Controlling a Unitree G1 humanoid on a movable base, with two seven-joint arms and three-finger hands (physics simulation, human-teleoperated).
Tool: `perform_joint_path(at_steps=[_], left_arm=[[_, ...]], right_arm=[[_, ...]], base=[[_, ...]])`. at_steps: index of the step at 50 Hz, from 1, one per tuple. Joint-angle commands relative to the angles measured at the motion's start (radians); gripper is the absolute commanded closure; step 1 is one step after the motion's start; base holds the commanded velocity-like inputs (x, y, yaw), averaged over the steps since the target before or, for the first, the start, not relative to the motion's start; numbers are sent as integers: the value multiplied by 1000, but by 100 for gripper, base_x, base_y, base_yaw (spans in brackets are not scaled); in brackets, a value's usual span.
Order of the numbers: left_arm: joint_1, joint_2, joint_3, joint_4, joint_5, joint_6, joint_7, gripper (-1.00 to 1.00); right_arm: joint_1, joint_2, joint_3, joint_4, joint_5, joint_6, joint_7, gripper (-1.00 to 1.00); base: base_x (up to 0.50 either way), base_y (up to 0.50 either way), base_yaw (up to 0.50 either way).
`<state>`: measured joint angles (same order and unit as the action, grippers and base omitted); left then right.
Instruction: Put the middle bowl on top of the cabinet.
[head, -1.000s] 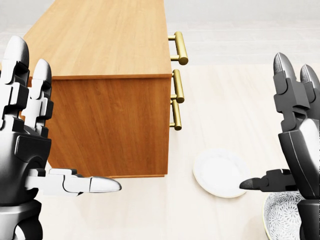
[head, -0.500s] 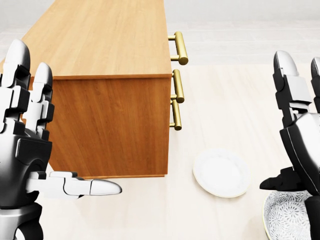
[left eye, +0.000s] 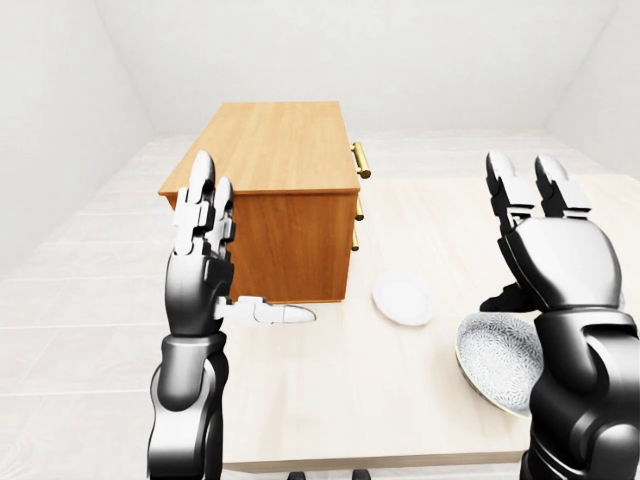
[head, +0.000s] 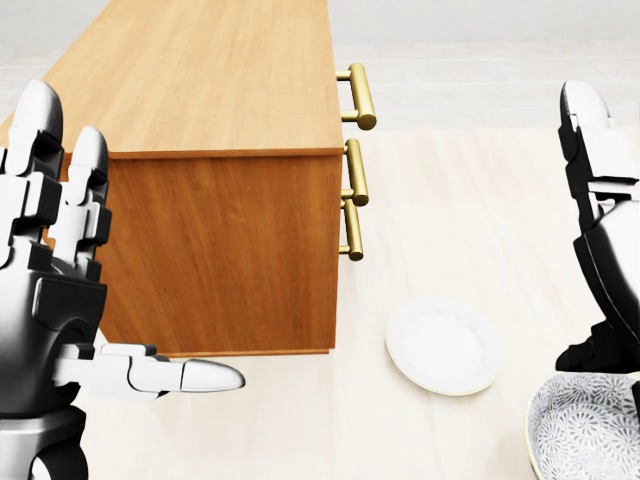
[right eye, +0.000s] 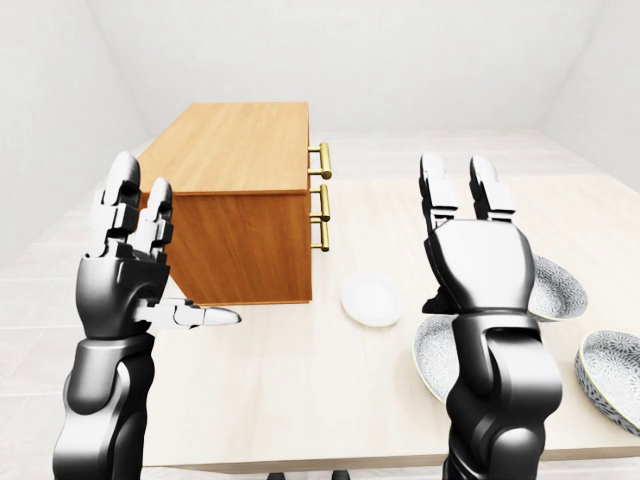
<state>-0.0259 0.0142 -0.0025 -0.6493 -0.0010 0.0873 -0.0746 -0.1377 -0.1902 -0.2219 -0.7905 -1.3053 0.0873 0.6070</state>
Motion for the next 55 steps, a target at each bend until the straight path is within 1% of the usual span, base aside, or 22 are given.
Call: perform_joint_path(at_steps=[1,4,25,29,30,33,35,38,42,46,47,52,55], left_arm=[[-10,1,-1,-10,-5,0,-1,-100],[-7,1,-1,9,-6,0,-4,-100],[-7,1,-1,9,-6,0,-4,-100],[-6,1,-1,7,-7,0,-4,-100],[-6,2,0,4,-7,0,-5,-100],[-4,3,2,1,-8,0,-5,-100],[-1,2,-1,2,-6,0,-5,-100],[0,1,-1,7,-6,0,-5,-100],[-1,1,-5,4,-4,0,-5,-100],[-3,4,1,11,-6,0,-9,-100],[-2,3,0,10,-5,0,-9,-100],[-4,4,1,4,-4,0,-8,-100],[-16,5,3,5,-3,0,-8,-100]], right_arm=[[-23,-8,-7,2,-37,0,44,-100],[-25,-3,-4,9,-49,0,29,-100],[-25,-2,-5,10,-49,0,29,-100],[-11,-4,-5,26,-50,0,8,-100],[2,-10,-1,29,-64,-16,-13,-100],[18,-2,-6,26,-52,-30,-30,-100],[37,-9,1,32,-75,-61,-50,-100],[49,3,1,35,-86,-76,-59,-100],[74,15,6,38,-96,-104,-80,-100],[118,27,4,44,-98,-137,-113,-100],[140,32,7,40,-105,-151,-128,-100],[156,40,-8,27,-99,-175,-125,-100],[156,41,-17,20,-99,-175,-120,-100]], base=[[0,0,0],[0,0,0],[0,0,0],[0,0,0],[0,0,0],[0,0,0],[0,0,0],[0,0,0],[0,0,0],[0,0,0],[0,0,0],[0,0,0],[0,0,0]])
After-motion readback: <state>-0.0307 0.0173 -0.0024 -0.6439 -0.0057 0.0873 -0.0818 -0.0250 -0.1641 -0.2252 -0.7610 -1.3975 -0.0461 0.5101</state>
